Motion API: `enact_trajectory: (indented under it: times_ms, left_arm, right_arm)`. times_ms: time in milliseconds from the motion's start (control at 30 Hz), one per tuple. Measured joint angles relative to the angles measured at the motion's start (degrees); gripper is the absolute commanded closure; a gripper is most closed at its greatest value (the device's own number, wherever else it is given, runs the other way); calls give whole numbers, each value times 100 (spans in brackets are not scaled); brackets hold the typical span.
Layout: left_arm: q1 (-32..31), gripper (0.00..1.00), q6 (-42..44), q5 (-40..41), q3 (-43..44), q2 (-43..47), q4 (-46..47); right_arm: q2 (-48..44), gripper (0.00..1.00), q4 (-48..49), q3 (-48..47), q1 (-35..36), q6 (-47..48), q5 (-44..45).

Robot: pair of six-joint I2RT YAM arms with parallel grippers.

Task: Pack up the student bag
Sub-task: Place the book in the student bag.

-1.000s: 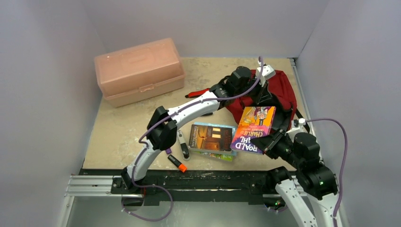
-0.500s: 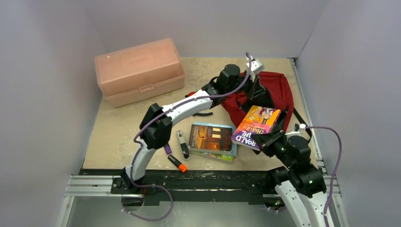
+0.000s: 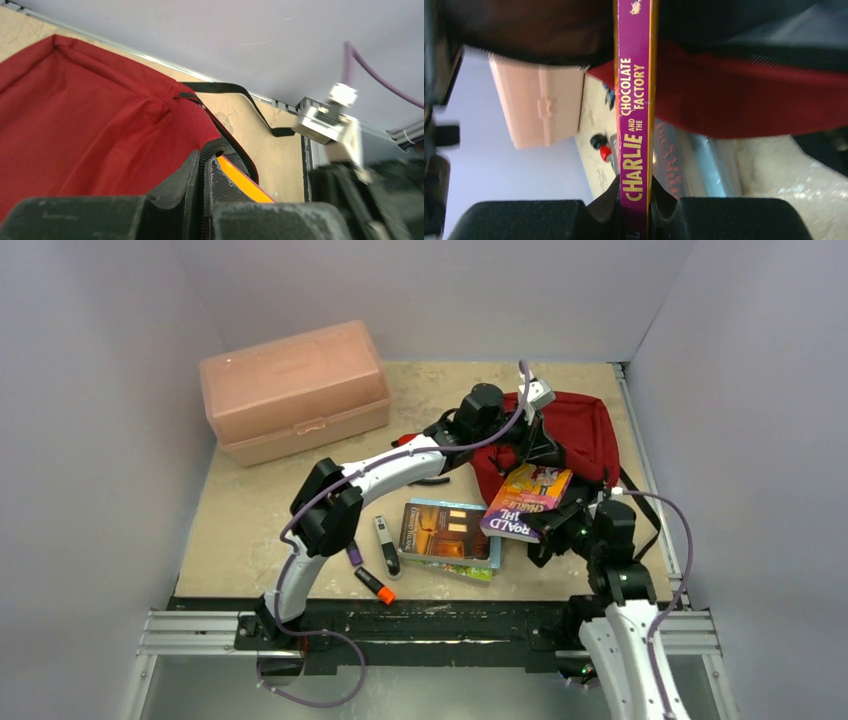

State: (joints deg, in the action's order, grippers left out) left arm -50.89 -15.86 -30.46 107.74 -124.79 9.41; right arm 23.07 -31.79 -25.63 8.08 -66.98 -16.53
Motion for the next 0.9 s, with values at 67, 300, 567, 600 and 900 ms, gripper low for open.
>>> enact_trajectory:
  times_ms: [67, 300, 567, 600, 900]
  left_arm:
    - [2, 100, 2, -55, -103, 48, -2]
    - [13, 100, -114, -105, -234, 87, -7]
    - [-57, 100, -658, 149, -234, 61, 63]
    - [-70, 100, -730, 184, -234, 39, 79]
    - [-201, 100, -1091, 389, -221, -142, 87]
  right_arm:
    - [367, 100, 350, 262, -931, 223, -833]
    - [2953, 100, 833, 221, -3067, 2061, -2717]
    - [4356, 39, 1113, -686, -3141, 3471, -2297]
    - [4387, 34, 1187, -699, -3143, 3497, -2212]
    - [2863, 31, 1519, 87, -3152, 3064, -1665]
